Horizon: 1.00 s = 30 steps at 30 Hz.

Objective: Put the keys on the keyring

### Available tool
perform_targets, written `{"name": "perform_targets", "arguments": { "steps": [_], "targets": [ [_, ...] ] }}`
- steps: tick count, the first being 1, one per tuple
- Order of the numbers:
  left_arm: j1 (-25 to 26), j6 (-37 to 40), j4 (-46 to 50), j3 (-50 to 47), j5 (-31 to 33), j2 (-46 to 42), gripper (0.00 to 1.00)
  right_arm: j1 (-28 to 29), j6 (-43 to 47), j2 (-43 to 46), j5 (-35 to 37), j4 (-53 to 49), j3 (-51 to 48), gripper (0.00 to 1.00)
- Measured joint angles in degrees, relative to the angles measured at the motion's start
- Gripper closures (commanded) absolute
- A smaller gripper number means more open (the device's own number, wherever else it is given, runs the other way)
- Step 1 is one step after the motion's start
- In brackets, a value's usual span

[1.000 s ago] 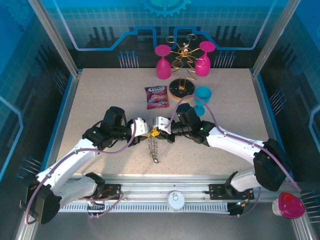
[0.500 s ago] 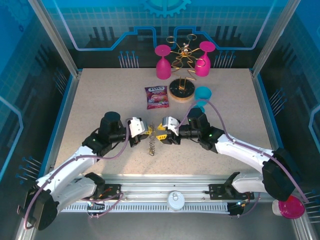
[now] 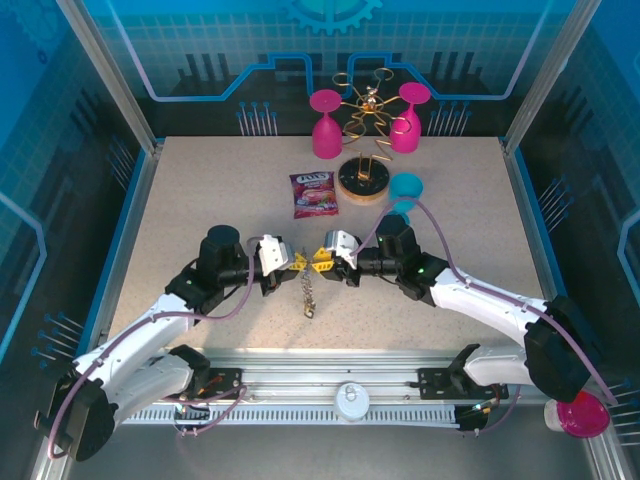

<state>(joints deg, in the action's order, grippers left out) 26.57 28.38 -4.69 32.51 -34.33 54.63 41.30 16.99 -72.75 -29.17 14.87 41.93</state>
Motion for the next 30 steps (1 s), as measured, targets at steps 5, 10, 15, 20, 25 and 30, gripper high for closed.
{"name": "perform_targets", "arguments": {
  "steps": [5, 10, 15, 20, 25, 30],
  "targets": [
    [0.0, -0.02, -0.35, 0.0, -0.46, 0.0, 1.0, 0.33, 1.18, 0.0, 0.22, -0.9, 0.0, 0.99],
    [0.0, -1.95, -0.52, 0.0, -0.46, 0.0, 1.0, 1.11, 3.19, 0.24, 2.95, -1.4, 0.0, 1.0],
    [0.0, -10.64, -6.6, -1.84, -1.6, 0.44, 1.0, 3.8, 7.74, 0.87, 9.14, -1.11, -0.9, 1.0],
    [0.0, -19.17, -12.63, -4.44, -2.84, 1.57, 1.0, 5.9, 10.32, 0.85, 13.05, -0.55, -1.88, 0.98],
    [0.0, -20.72, -14.56, -4.63, -3.06, 1.36, 1.0, 6.21, 10.1, 2.43, 13.9, 3.1, -4.37, 0.68],
    [0.0, -18.47, -15.17, -4.63, -3.21, 0.02, 1.0, 2.23, 5.95, 5.97, 11.06, 6.08, -7.39, 0.65]
  ]
}}
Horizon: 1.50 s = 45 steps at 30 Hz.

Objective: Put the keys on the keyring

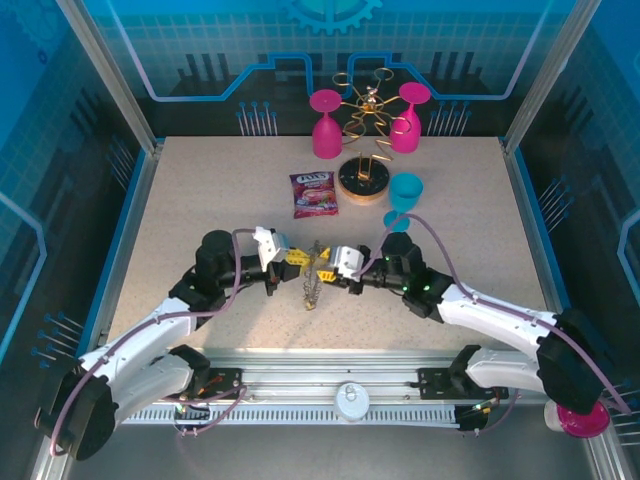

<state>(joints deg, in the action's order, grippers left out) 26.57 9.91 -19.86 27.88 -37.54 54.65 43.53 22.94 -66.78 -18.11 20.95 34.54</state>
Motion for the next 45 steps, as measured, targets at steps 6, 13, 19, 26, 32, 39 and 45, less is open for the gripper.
{"name": "perform_targets", "arguments": {
  "steps": [6, 13, 19, 26, 32, 39, 45],
  "targets": [
    [0.0, 3.69, 0.0, 0.0, -1.7, -0.35, 1.0, -3.43, -5.35, 0.35, -8.17, 1.05, 0.09, 0.71],
    [0.0, 5.49, 0.02, 0.0, -3.37, -0.22, 1.0, -3.45, -9.31, -1.73, -16.28, 2.51, 1.55, 0.71],
    [0.0, 5.7, 0.02, 0.0, -4.76, 0.39, 1.0, -3.45, -10.78, -2.54, -17.07, 3.78, 1.6, 0.74],
    [0.0, 5.68, 0.02, 0.0, -6.05, 1.09, 1.0, -3.45, -12.17, -3.54, -17.09, 4.7, 2.36, 0.8],
    [0.0, 5.51, -0.22, 0.0, -6.78, 2.32, 1.0, -3.45, -13.07, -4.35, -18.01, 5.29, 2.58, 0.82],
    [-0.15, 5.46, -0.22, 0.0, -7.34, 2.69, 1.0, -3.48, -12.7, -4.66, -18.34, 5.07, 2.6, 0.8],
    [-0.15, 5.49, -0.22, 0.0, -7.54, 2.69, 1.0, -3.74, -12.37, -4.31, -18.16, 4.61, 2.6, 0.78]
  ]
}}
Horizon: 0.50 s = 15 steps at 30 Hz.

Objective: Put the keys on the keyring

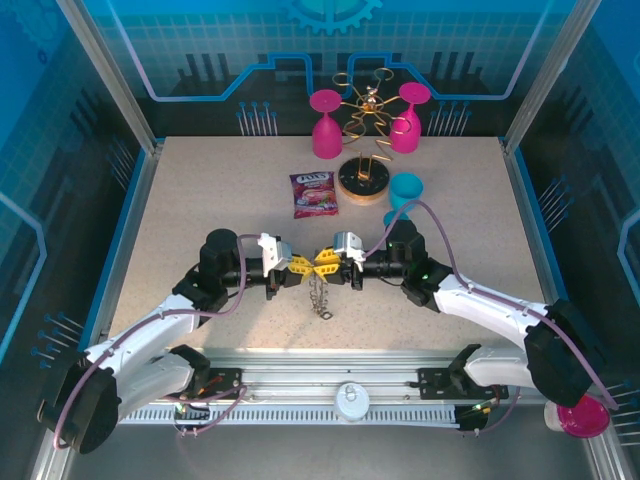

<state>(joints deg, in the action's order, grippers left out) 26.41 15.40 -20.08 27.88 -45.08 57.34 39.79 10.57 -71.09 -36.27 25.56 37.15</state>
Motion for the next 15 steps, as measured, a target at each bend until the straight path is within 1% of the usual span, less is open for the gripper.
{"name": "perform_targets", "arguments": {
  "steps": [11, 13, 15],
  "targets": [
    [0.0, 0.02, 0.04, 0.0, -0.31, 0.0, 1.0, 0.0, 0.39, 0.02, -0.26, -0.26, 0.0, 0.79],
    [0.0, 0.02, 0.04, 0.0, -0.42, 0.0, 1.0, 0.0, 0.59, 0.02, -0.5, -0.46, 0.0, 0.83],
    [0.0, 0.02, 0.07, 0.0, -0.42, 0.04, 1.0, 0.0, 0.94, -0.22, -1.38, -0.81, 0.02, 0.92]
  ]
}}
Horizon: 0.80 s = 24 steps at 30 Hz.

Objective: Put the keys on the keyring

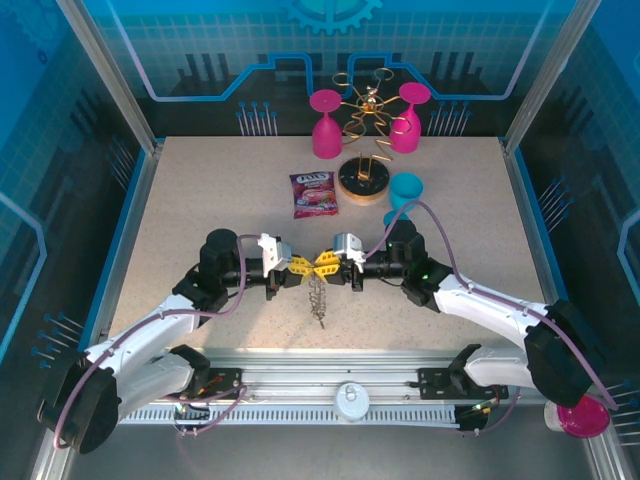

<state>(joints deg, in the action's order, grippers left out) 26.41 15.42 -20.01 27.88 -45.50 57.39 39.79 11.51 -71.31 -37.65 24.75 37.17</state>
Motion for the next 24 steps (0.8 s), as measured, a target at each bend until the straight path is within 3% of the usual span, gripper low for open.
{"name": "perform_targets", "arguments": {
  "steps": [2, 8, 11, 14, 17, 21, 24],
  "targets": [
    [-0.02, 0.04, 0.26, 0.0, 0.0, 0.02, 1.0, 0.0, 0.5, -0.31, -0.57, -0.61, 0.31, 1.0],
    [-0.11, 0.26, 0.87, 0.0, 0.31, 0.02, 0.98, -0.11, 1.99, -0.5, -1.18, -4.35, 2.08, 1.0],
    [0.0, 2.1, 4.07, 1.03, 1.09, 0.0, 0.85, -0.04, 4.24, -0.5, -0.7, -9.81, 4.2, 1.0],
    [0.0, 4.24, 9.07, 3.65, 2.84, 0.02, 0.84, 0.35, 7.72, -0.57, 0.31, -16.22, 7.45, 1.0],
    [0.0, 6.1, 12.85, 5.64, 3.78, 0.02, 0.87, 1.07, 11.39, -0.87, 2.29, -22.58, 10.97, 1.0],
    [0.07, 8.74, 17.11, 6.95, 4.26, 0.13, 0.99, 2.14, 14.97, -2.4, 4.92, -30.16, 15.47, 1.0],
    [0.31, 10.32, 19.17, 7.45, 4.31, 0.68, 1.0, 2.6, 16.48, -3.56, 6.43, -34.51, 17.88, 1.0]
  ]
}}
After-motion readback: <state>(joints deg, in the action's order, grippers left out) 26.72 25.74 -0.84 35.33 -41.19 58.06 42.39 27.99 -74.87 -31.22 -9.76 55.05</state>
